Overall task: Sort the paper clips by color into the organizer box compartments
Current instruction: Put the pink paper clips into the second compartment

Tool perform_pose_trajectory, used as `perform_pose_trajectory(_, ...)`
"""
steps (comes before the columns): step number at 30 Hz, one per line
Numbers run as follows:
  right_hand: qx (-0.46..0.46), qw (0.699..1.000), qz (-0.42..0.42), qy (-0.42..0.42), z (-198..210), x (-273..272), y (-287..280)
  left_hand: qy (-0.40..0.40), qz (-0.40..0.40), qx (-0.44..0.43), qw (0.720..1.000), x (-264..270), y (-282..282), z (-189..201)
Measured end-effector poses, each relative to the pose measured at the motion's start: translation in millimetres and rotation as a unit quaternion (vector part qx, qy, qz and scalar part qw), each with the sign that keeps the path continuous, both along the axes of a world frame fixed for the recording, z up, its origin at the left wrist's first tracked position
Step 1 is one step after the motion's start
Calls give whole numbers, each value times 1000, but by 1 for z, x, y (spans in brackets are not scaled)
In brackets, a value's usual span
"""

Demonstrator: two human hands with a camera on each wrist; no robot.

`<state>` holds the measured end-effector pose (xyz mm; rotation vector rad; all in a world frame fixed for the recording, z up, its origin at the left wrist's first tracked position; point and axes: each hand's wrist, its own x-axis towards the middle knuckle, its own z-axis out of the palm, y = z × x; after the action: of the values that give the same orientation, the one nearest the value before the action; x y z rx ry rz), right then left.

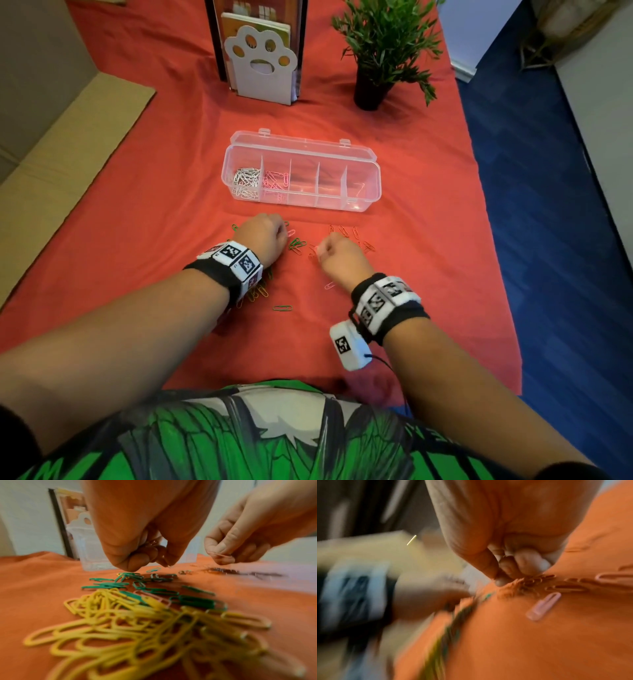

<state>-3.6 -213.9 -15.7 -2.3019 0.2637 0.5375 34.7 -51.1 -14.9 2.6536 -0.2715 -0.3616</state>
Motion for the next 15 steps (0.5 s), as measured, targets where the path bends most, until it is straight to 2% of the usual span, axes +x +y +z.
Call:
perform_pose_trajectory(1, 74, 995, -70, 23, 0, 3, -6, 17, 37, -23, 999, 0, -1, 3)
perform_pose_trajectory(3, 230, 953, -184, 66, 6, 7, -18, 107, 122, -105, 981, 2, -3, 11)
perform_pose_trajectory(4, 301, 924, -226, 72, 10, 8, -23, 180, 176, -185, 950, 3, -4, 15)
perform_pose_trajectory(6, 399, 869, -285, 65, 20, 11, -33, 320, 259, -345, 843, 1, -4, 25)
perform_pose_trajectory(7, 420, 855, -297, 60, 22, 12, -36, 366, 269, -405, 793, -1, -2, 29)
perform_pose_trajectory(8, 420, 856, -295, 56, 23, 15, -38, 401, 263, -451, 753, -3, 0, 33)
perform_pose_trajectory(9, 395, 873, -279, 55, 22, 17, -38, 425, 250, -488, 720, -5, 2, 35)
perform_pose_trajectory(10, 349, 902, -247, 53, 20, 21, -37, 439, 243, -515, 695, -4, 5, 35)
perform_pose_trajectory(11, 279, 938, -199, 46, 18, 24, -36, 446, 243, -537, 674, -5, 6, 36)
perform_pose_trajectory(12, 194, 971, -136, 31, 15, 26, -35, 450, 244, -545, 664, -4, 5, 36)
perform_pose_trajectory(13, 102, 993, -64, 3, 12, 28, -34, 451, 243, -540, 668, -5, 2, 35)
perform_pose_trajectory(14, 20, 999, 4, -28, 9, 27, -33, 444, 242, -519, 689, -6, -2, 35)
perform_pose_trajectory(15, -50, 995, 62, -55, 6, 26, -32, 428, 238, -484, 725, -8, -7, 33)
